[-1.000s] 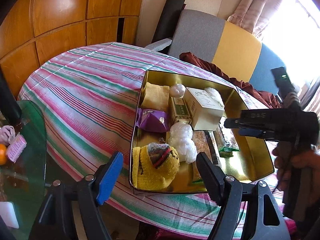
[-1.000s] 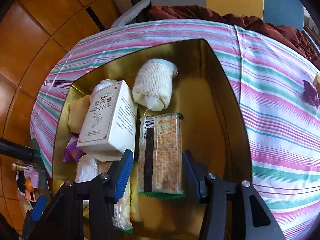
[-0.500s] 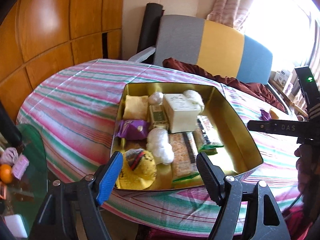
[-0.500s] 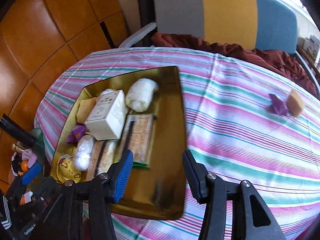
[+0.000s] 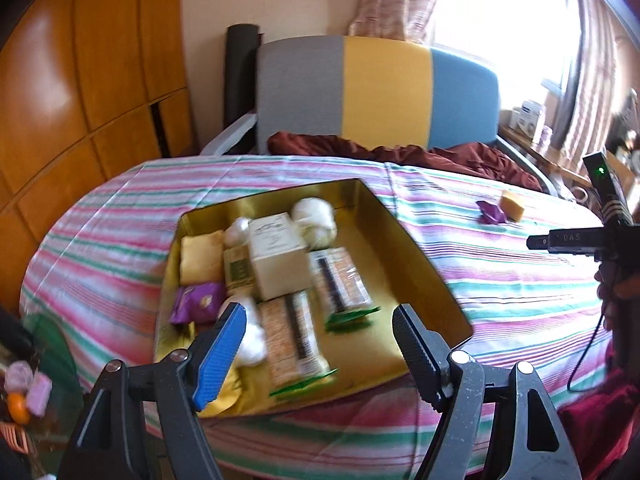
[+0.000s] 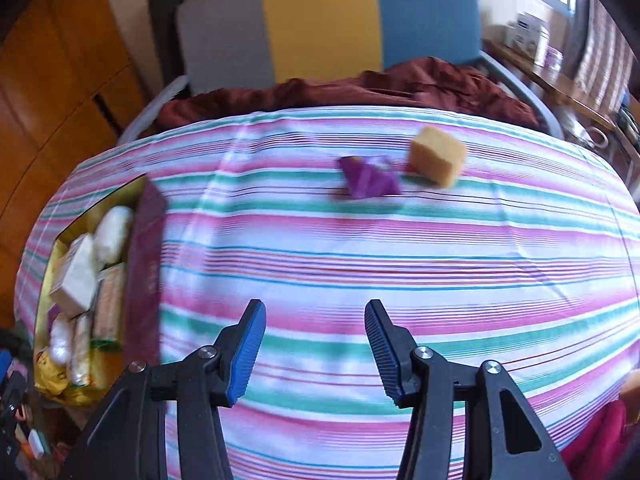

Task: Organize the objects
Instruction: 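Move the left gripper to the purple snack packet and grasp it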

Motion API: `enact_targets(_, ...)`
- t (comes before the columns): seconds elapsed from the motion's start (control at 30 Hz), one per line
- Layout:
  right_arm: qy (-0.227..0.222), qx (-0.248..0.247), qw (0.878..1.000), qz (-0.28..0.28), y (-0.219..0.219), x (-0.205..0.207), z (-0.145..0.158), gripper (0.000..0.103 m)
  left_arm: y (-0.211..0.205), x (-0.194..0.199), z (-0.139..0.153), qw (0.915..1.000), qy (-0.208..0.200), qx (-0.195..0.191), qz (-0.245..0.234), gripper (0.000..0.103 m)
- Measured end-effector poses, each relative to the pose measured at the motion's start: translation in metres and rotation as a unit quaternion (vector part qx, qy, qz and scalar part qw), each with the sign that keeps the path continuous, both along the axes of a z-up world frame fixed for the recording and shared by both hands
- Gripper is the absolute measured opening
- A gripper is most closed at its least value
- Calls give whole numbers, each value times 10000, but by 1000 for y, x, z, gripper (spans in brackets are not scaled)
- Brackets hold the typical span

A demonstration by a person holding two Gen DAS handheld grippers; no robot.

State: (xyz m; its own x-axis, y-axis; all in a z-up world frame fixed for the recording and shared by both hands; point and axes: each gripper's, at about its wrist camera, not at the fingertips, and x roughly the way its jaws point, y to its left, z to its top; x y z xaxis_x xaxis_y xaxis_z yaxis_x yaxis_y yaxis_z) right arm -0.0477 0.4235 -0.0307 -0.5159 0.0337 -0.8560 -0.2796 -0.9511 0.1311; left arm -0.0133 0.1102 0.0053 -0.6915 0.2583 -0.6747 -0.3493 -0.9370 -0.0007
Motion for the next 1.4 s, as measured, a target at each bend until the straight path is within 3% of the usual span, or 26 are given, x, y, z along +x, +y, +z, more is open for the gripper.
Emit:
enact_targets(0.33,-161,198,9942,-1043,111,-6,-24,52,77,-16,9,9969,-63,-185,-762,76)
enact_targets(0.5,-185,-466,9820,-1822,154,6,-37,52,122,-31,7,9929,-385,-67,-1121,76)
enact_targets(0.73,-131,-1134,9690,-2192,172,21,-40,52,189,-57,-7,9853,-784,-92,-1513,76)
enact_targets(0.93,-141,-1309,9669,-2185,172,22,-40,52,231,-82,-27,9801,-1183,-128,-1588,76)
enact_targets(1.03,-128,-1426,9652,-2190,173,23,-40,52,254,-87,-31,9801,-889,-418,-1723,76)
enact_targets(1.4,-79,-1765,9626,-2055,171,21,-40,52,343,-131,-54,9467,-560,-1180,-2946,79)
